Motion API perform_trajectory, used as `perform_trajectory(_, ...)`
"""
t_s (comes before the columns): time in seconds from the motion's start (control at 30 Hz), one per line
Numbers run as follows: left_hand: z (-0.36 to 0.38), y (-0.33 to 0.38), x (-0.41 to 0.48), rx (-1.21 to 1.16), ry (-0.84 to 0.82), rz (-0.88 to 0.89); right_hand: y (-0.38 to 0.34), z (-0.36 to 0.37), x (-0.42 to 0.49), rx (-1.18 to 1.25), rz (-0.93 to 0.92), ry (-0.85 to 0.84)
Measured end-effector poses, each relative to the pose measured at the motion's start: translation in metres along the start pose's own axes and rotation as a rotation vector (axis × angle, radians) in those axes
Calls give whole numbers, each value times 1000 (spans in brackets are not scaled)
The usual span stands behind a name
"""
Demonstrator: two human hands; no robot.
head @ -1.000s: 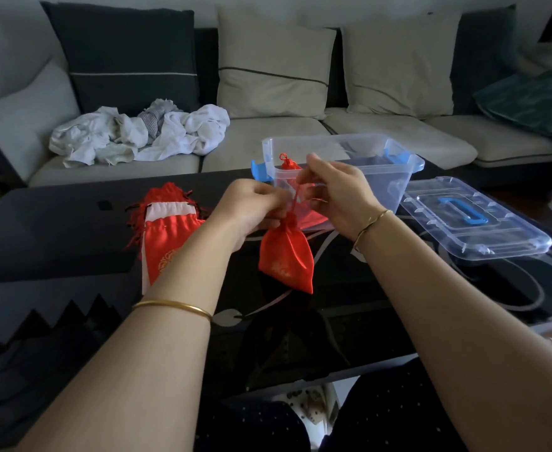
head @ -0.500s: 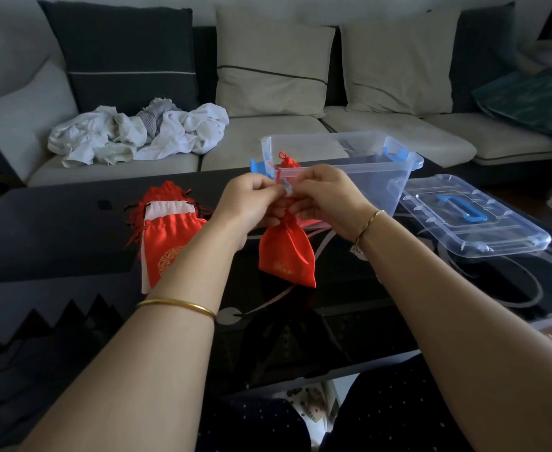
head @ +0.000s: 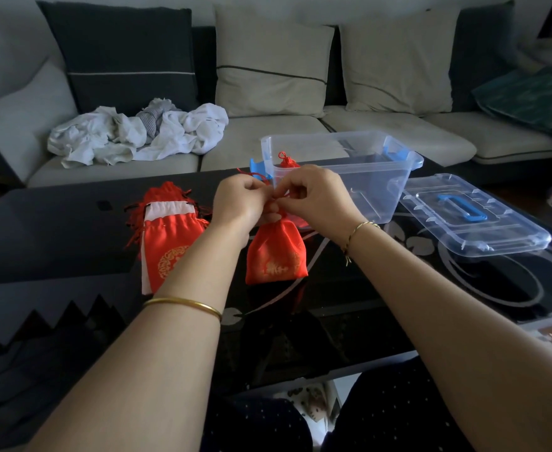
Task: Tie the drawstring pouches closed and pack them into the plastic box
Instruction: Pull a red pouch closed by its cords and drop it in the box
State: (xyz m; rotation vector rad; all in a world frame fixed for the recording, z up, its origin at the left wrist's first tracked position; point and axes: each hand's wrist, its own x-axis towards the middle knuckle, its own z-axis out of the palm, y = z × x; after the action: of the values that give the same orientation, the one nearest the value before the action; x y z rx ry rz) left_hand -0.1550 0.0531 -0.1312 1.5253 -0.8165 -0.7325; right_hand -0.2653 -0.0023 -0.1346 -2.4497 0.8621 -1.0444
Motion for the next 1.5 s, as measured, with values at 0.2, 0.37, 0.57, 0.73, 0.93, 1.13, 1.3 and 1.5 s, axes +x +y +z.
perform_trajectory(0.2,-4,2,1,-39,47,21,2,3,2,-17,42,-45)
perform_trajectory(0.37,-12,4,5,83,124,133,8,0,-3,503,518,-85)
perform_trajectory(0.57,-5,6,-4,478,-20,413,5,0,-1,937,764,-81)
perform_trajectory(0.73,-1,2,-2,606,38,475,7,-2,-1,1034,829,-132)
perform_trajectory(0.93,0,-1,1,653,52,483,7,-3,-2,1052,781,-161)
perform_trajectory(1.13,-7,-7,8,796,93,486,17,-9,-5,501,538,-103)
perform_trajectory(1.3,-3,-11,9,821,65,462,26,1,-4,304,473,-40)
perform_trajectory(1.5,-2,-10,22,407,18,165,32,13,-23,555,554,-286)
